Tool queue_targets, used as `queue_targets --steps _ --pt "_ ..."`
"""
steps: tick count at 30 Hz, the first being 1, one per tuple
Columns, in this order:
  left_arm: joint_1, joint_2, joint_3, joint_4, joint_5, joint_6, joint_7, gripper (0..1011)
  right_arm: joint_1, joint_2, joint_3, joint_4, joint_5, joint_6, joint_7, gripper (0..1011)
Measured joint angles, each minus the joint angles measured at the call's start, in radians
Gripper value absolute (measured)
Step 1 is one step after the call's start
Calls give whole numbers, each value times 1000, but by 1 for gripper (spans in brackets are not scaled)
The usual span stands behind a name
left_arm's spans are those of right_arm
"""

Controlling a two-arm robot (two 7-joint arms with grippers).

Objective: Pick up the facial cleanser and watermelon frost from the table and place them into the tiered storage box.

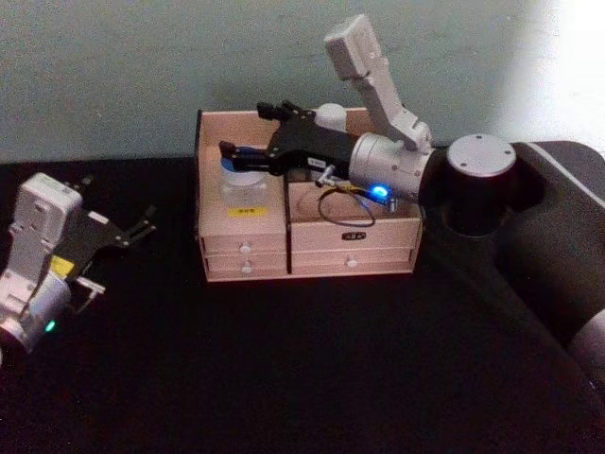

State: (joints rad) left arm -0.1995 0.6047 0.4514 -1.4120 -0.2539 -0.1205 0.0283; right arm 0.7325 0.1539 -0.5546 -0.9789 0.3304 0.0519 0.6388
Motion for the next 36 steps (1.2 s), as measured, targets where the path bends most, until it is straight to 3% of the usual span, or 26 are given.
queue_targets --steps 8,16,23,25,32,36 --pt "0 0 0 0 0 0 0 1001 -52 52 24 -144 40 1 -21 1002" --pt "0 0 0 0 0 0 0 1001 -112 105 75 -250 59 -14 -111 1002" --pt "0 0 0 0 0 0 0 1001 -166 149 147 -299 67 -30 -198 1002" --pt "0 0 0 0 0 0 0 1001 -197 165 185 -322 66 -43 -239 1002" --pt "0 0 0 0 0 0 0 1001 -288 188 271 -367 59 -68 -328 1002" --pt "0 0 0 0 0 0 0 1001 -338 195 302 -377 48 -74 -361 1002"
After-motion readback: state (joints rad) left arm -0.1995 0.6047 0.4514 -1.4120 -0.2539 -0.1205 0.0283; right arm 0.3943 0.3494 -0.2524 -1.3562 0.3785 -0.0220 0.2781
